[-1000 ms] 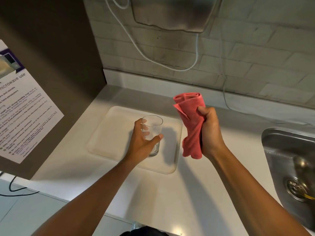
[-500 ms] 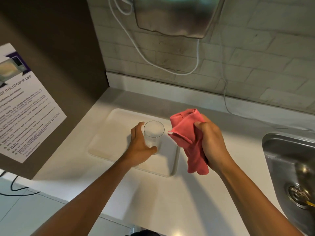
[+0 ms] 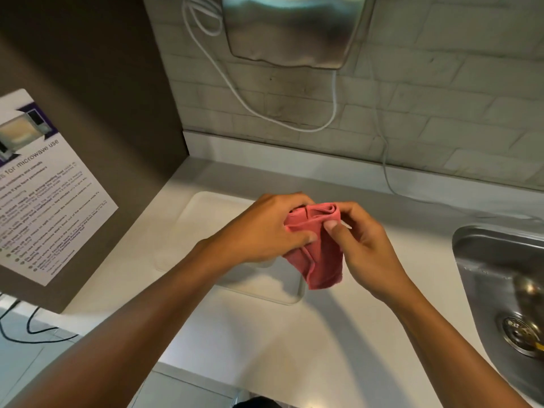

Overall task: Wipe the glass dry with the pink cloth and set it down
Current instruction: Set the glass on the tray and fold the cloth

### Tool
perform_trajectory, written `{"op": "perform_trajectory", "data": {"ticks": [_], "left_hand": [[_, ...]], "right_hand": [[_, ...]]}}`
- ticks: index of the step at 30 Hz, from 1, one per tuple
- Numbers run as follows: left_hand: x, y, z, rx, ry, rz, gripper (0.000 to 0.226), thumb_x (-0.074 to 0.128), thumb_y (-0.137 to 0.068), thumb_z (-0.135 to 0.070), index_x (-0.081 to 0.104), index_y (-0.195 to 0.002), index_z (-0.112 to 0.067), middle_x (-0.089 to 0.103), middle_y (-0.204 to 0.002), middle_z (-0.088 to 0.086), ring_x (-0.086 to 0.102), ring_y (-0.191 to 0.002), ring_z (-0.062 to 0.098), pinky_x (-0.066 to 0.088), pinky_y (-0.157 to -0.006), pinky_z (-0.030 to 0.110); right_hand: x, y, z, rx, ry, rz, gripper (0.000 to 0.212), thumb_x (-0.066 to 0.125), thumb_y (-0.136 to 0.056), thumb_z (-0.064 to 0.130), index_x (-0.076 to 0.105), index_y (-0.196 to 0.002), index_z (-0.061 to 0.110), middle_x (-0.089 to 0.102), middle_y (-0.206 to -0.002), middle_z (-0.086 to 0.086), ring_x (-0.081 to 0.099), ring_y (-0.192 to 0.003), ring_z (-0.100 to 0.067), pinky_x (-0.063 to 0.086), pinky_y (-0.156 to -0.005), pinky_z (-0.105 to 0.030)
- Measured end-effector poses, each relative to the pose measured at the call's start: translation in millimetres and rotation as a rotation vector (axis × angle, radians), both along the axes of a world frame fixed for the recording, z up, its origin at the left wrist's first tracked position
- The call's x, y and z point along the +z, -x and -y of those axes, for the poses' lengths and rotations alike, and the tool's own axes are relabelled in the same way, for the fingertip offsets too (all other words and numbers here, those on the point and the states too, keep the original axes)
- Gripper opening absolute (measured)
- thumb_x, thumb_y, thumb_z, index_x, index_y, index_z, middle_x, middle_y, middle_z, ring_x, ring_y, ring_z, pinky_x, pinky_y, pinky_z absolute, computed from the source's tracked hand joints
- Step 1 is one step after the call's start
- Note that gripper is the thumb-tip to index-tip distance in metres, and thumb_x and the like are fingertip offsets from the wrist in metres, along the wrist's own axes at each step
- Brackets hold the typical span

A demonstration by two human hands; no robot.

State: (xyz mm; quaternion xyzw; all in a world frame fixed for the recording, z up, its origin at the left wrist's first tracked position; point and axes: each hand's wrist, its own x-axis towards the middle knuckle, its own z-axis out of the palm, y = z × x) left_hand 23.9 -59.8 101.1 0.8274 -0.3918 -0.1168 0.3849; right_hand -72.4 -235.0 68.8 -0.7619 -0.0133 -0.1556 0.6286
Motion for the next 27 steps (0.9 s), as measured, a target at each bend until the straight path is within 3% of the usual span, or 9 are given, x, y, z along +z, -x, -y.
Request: {"op": "perform_trajectory", "data": {"ticks": [3, 8, 12, 16, 18, 22, 24, 27], "left_hand": [[-2, -5, 5, -0.052, 0.022, -0.011, 0.011, 0.080, -0.093, -0.021, 0.077, -0.104, -0.020, 0.076, -0.086, -0.002, 0.068, -0.077, 0.013, 0.049, -0.062, 0.019], [-3, -9, 20, -0.131, -0.018, 0.044, 0.012, 0.078, -0.095, -0.027, 0.078, -0.099, -0.016, 0.076, -0.082, 0.003, 0.065, -0.075, 0.017, 0.046, -0.063, 0.029], [-5, -19, 29, -0.173, -0.153, 0.055, 0.008, 0.082, -0.091, -0.026, 0.078, -0.096, -0.020, 0.074, -0.079, 0.001, 0.065, -0.072, 0.014, 0.045, -0.060, 0.028], [-11, -24, 43, -0.174, -0.237, 0.006, 0.011, 0.086, -0.087, -0.024, 0.076, -0.087, -0.030, 0.071, -0.066, -0.016, 0.065, -0.059, 0.004, 0.041, -0.050, 0.012], [-14, -25, 52, -0.176, -0.249, -0.009, 0.018, 0.087, -0.085, -0.022, 0.073, -0.087, -0.033, 0.070, -0.068, -0.014, 0.063, -0.059, 0.000, 0.042, -0.050, 0.011], [-19, -31, 71, -0.188, -0.306, 0.020, 0.021, 0.088, -0.082, -0.015, 0.072, -0.087, -0.027, 0.071, -0.074, -0.009, 0.063, -0.061, 0.002, 0.043, -0.052, 0.018], [-20, -36, 83, -0.167, -0.337, 0.060, 0.015, 0.086, -0.081, -0.010, 0.075, -0.089, -0.016, 0.073, -0.079, -0.002, 0.067, -0.071, 0.015, 0.046, -0.058, 0.028], [-22, -47, 104, -0.119, -0.354, 0.153, 0.014, 0.082, -0.080, -0.004, 0.072, -0.085, -0.012, 0.067, -0.078, -0.001, 0.064, -0.080, 0.025, 0.044, -0.062, 0.034]], "right_hand": [[2, 8, 11, 0.001, 0.028, -0.011, 0.013, 0.058, -0.099, 0.032, 0.067, -0.109, 0.033, 0.072, -0.106, 0.008, 0.070, -0.092, -0.011, 0.053, -0.072, -0.019], [6, 15, 36, -0.047, 0.171, -0.051, 0.023, 0.068, -0.087, 0.050, 0.066, -0.105, 0.036, 0.073, -0.099, 0.008, 0.070, -0.094, -0.016, 0.057, -0.075, -0.032], [8, 17, 56, -0.002, 0.365, -0.104, 0.017, 0.072, -0.086, 0.043, 0.065, -0.099, 0.036, 0.070, -0.091, 0.010, 0.068, -0.088, -0.013, 0.054, -0.068, -0.022], [3, 16, 69, 0.065, 0.360, -0.246, 0.011, 0.074, -0.087, 0.030, 0.064, -0.091, 0.034, 0.070, -0.085, 0.005, 0.068, -0.077, -0.017, 0.058, -0.066, -0.036], [2, 14, 78, 0.080, 0.371, -0.299, 0.010, 0.074, -0.088, 0.030, 0.065, -0.090, 0.033, 0.070, -0.081, 0.004, 0.068, -0.073, -0.018, 0.058, -0.066, -0.038], [-1, 4, 96, 0.083, 0.424, -0.379, 0.009, 0.074, -0.086, 0.028, 0.067, -0.090, 0.031, 0.073, -0.080, 0.004, 0.071, -0.072, -0.014, 0.059, -0.070, -0.039], [-5, -8, 104, 0.058, 0.521, -0.425, 0.010, 0.073, -0.086, 0.021, 0.067, -0.088, 0.029, 0.074, -0.079, 0.006, 0.071, -0.074, -0.012, 0.060, -0.071, -0.041], [-8, -33, 114, -0.033, 0.648, -0.428, 0.015, 0.070, -0.083, 0.012, 0.065, -0.082, 0.026, 0.072, -0.071, 0.007, 0.070, -0.073, -0.014, 0.056, -0.064, -0.031]]}}
